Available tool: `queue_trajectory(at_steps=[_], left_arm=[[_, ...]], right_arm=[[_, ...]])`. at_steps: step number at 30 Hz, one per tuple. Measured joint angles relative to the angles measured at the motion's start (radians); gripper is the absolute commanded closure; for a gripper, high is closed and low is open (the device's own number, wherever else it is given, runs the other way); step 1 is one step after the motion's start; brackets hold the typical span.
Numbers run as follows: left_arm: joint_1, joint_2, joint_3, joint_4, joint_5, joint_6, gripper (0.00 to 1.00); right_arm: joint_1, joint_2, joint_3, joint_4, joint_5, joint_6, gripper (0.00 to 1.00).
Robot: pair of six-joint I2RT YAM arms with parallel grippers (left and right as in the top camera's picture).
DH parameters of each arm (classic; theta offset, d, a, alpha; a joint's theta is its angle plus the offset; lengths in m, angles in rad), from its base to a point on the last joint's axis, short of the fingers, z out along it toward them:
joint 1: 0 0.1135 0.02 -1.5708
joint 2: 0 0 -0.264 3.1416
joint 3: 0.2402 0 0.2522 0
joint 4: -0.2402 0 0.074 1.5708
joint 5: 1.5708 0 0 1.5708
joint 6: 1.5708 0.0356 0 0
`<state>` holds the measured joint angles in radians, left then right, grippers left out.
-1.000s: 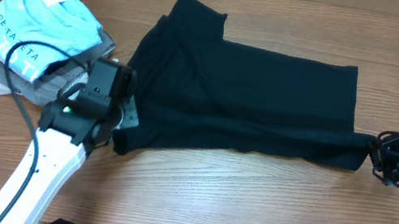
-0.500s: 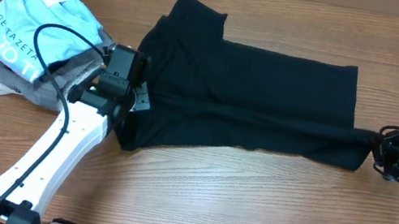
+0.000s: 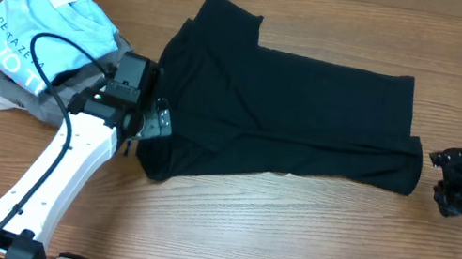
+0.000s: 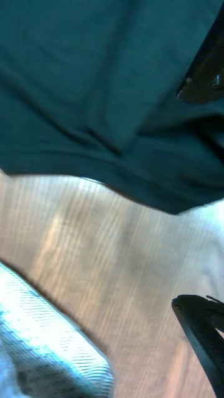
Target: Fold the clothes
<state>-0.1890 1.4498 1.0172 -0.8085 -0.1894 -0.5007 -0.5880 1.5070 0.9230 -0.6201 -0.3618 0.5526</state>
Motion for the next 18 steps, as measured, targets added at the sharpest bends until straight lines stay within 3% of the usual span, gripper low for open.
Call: queue_trajectory(at_steps=[7, 13, 18], left_arm=[[-0.007, 0.003, -0.017, -0.04, 0.143, 0.054, 0.14], [-0.012, 0.121, -0.12, 0.138, 0.235, 0.091, 0.39], [-0.019, 0.199, -0.134, 0.24, 0.318, 0.14, 0.37]], right_arm=[[-0.007, 0.002, 0.0, -0.105, 0.059, -0.003, 0.24], [-0.007, 0.002, 0.0, -0.134, 0.068, -0.004, 0.24], [-0.007, 0.002, 0.0, -0.138, 0.074, -0.004, 0.24]])
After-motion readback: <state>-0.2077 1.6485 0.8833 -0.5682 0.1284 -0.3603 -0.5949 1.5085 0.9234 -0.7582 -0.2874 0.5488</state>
